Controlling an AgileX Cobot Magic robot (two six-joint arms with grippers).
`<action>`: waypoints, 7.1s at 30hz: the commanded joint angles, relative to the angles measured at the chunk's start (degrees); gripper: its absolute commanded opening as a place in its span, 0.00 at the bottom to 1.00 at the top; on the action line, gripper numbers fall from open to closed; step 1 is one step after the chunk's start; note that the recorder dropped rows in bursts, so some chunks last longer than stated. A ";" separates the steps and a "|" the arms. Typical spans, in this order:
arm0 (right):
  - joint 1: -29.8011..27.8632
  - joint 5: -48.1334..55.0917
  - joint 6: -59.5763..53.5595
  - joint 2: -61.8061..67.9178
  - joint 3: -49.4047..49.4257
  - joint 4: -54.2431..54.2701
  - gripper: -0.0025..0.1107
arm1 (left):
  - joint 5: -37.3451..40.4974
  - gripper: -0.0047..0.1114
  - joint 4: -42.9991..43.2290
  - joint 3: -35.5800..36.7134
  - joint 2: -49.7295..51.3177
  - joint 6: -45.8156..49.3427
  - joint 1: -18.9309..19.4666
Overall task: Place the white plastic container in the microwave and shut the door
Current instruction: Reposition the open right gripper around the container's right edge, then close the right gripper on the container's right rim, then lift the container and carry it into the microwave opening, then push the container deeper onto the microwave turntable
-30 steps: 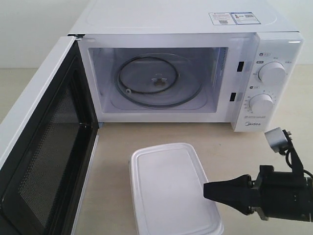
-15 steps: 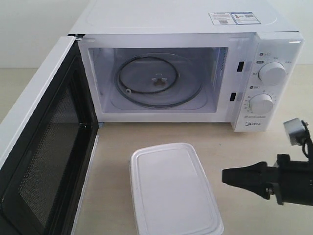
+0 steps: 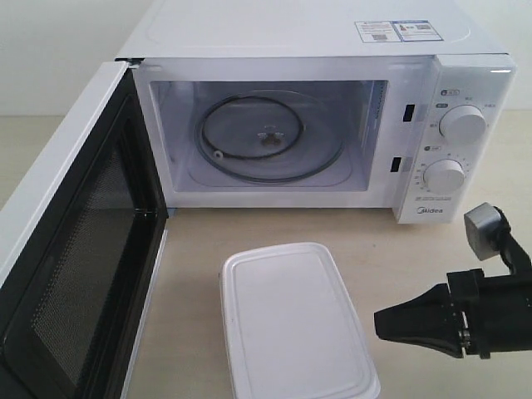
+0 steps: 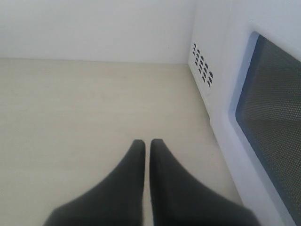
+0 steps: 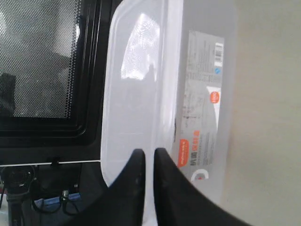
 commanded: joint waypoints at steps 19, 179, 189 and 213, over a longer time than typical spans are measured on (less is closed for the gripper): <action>1.23 4.14 4.01 0.21 -0.30 1.27 0.53 | -0.18 0.08 -0.42 0.21 -0.16 0.24 -0.22; 48.67 17.40 -17.80 -0.02 -14.54 111.04 0.02 | -0.18 0.08 -0.42 0.21 -0.16 0.24 -0.22; 48.67 25.99 -21.29 -0.02 -23.65 114.62 0.02 | -0.18 0.08 -0.42 0.21 -0.16 0.24 -0.22; 49.82 25.25 -26.54 4.90 -29.35 119.92 0.02 | -0.18 0.08 -0.42 0.21 -0.16 0.24 -0.22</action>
